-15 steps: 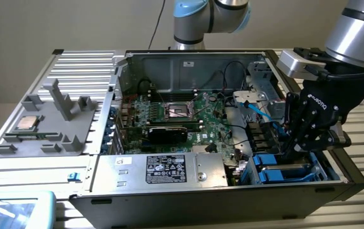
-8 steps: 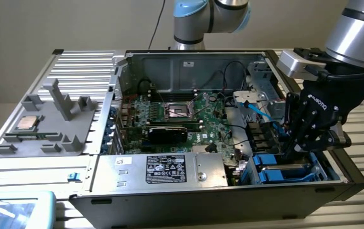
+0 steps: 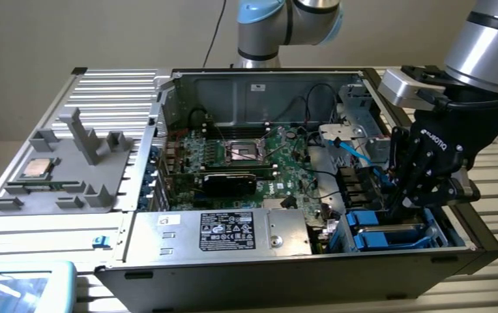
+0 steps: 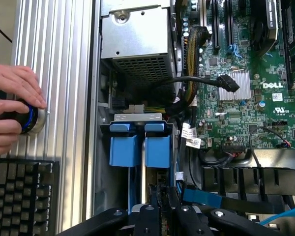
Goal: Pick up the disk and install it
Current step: 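Insert the first disk wire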
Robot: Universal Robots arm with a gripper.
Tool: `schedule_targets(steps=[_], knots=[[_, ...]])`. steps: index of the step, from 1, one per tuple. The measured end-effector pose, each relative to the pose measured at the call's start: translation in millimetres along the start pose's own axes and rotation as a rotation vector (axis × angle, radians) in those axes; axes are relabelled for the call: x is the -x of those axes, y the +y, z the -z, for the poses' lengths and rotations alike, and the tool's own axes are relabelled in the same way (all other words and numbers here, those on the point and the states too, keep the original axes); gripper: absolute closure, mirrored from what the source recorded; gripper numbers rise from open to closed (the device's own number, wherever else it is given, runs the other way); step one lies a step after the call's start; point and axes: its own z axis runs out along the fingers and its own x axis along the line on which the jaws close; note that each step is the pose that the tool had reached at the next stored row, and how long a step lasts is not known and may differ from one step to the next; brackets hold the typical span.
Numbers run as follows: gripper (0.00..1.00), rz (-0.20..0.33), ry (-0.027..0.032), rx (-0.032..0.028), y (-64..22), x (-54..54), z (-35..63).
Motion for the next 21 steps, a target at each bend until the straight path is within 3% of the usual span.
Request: schedule_targets(steps=[21], knots=[[0.84, -0.014, -0.0027, 0.0027, -0.3, -0.1, 0.4]])
